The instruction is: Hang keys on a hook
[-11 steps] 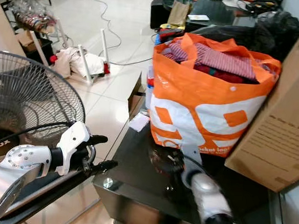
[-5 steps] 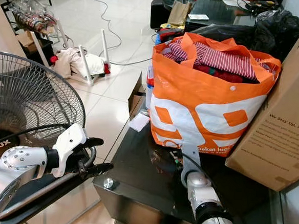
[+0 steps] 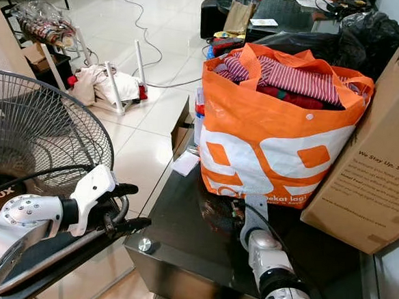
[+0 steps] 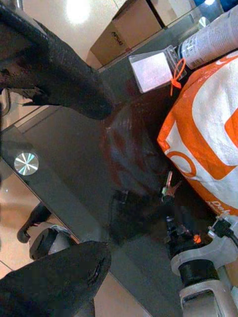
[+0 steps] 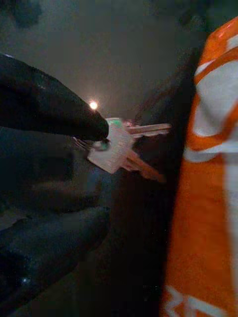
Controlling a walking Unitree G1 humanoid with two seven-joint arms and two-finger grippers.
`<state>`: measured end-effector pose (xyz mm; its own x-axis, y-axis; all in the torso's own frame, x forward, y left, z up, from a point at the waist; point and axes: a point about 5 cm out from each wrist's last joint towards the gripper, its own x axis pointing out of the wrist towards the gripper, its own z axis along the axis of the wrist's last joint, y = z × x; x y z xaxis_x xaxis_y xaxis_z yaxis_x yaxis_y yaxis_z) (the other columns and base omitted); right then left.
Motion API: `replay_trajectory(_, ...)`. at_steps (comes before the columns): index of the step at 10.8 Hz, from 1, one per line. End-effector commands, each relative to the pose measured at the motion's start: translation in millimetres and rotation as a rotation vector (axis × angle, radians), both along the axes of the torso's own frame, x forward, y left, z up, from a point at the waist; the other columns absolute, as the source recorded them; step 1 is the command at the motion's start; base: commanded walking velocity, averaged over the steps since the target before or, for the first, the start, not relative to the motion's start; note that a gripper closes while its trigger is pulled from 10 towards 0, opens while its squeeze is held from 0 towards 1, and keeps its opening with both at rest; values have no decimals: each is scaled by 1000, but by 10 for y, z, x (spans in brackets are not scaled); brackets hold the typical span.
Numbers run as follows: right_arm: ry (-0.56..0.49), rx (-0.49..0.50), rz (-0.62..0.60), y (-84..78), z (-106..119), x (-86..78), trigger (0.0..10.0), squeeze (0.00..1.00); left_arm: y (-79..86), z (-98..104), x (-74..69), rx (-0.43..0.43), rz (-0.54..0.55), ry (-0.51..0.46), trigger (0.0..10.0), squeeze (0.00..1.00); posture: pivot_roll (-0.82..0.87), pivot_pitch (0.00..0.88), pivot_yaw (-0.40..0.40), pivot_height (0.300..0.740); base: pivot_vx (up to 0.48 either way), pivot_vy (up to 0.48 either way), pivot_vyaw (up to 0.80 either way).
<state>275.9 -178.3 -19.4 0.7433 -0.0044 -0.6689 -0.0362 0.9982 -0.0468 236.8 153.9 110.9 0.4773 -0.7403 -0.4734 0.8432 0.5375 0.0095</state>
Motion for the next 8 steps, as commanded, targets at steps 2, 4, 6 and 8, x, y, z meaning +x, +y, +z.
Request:
replay_trajectory(2,-98,25,73,22,149,110,10000,0,9,49,16,3,-2,-19,10000,0,4,0,65,740,0,0,0)
replay_trajectory(4,-114,62,190,167,151,96,10000,0,-3,56,16,1,-7,-22,10000,0,7,0,67,740,0,0,0)
replay_trajectory(6,-30,-32,178,213,24,32,10000,0,32,70,-8,12,-13,-17,10000,0,18,0,78,740,0,0,0)
replay_trajectory(8,26,-65,118,194,-55,-26,10000,0,67,78,-38,22,-17,-7,10000,0,24,0,84,740,0,0,0)
